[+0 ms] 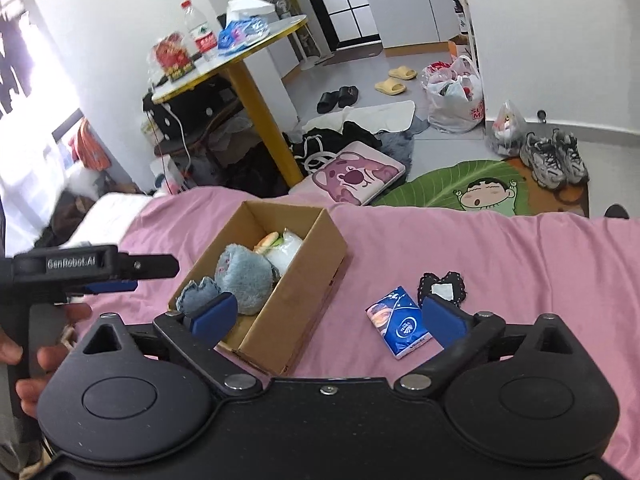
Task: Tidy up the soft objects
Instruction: 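Open the left gripper to drop the grey plush while the right gripper releases the white bag into the box, then withdraw both grippers from the box toward the blue tissue pack and black heart item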
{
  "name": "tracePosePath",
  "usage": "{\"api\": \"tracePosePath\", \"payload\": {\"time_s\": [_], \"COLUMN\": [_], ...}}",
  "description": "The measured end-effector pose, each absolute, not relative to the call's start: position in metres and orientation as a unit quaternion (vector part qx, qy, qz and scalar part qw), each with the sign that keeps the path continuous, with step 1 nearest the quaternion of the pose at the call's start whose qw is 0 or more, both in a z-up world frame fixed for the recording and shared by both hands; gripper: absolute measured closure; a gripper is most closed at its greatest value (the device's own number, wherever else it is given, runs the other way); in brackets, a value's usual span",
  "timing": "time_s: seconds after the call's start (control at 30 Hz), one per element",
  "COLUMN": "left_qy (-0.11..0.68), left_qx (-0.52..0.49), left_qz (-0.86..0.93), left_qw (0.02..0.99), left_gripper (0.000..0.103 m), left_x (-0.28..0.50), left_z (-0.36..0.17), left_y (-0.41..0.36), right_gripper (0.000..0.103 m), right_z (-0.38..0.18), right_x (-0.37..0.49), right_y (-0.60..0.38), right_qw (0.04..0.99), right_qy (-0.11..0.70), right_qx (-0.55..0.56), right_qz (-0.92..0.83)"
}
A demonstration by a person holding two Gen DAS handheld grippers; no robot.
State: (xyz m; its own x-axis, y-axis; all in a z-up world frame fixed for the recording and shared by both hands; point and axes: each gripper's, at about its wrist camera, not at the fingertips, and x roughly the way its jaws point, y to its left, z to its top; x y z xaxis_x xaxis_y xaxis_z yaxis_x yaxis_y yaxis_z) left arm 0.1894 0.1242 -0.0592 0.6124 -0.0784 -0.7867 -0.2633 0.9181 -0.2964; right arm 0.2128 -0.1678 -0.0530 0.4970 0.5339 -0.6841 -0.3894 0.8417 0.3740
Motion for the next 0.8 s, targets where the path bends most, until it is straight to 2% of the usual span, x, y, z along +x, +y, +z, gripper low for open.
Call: {"api": "tracePosePath", "payload": {"time_s": [0.2, 0.27, 0.8], "left_qy": [0.431, 0.427, 0.446], "left_qx": [-0.164, -0.159, -0.171], "left_qz": [0.060, 0.061, 0.050], "left_qw": [0.885, 0.888, 0.877], "left_gripper": [0.005, 0.000, 0.000], "left_x": [0.190, 0.190, 0.206], "left_z": [-0.052, -0.052, -0.062], "left_y": [0.100, 0.092, 0.033], "right_gripper": [0.003, 0.003, 0.005], "right_z": [-0.055, -0.056, -0.076], "right_x": [0.223, 0.225, 0.251], "right_y": [-0.189, -0.197, -0.241], "right_qw": [0.865, 0.866, 0.859], "right_qy": [0.416, 0.413, 0.419], "right_qx": [0.093, 0.097, 0.128], "right_qz": [0.264, 0.264, 0.264]}}
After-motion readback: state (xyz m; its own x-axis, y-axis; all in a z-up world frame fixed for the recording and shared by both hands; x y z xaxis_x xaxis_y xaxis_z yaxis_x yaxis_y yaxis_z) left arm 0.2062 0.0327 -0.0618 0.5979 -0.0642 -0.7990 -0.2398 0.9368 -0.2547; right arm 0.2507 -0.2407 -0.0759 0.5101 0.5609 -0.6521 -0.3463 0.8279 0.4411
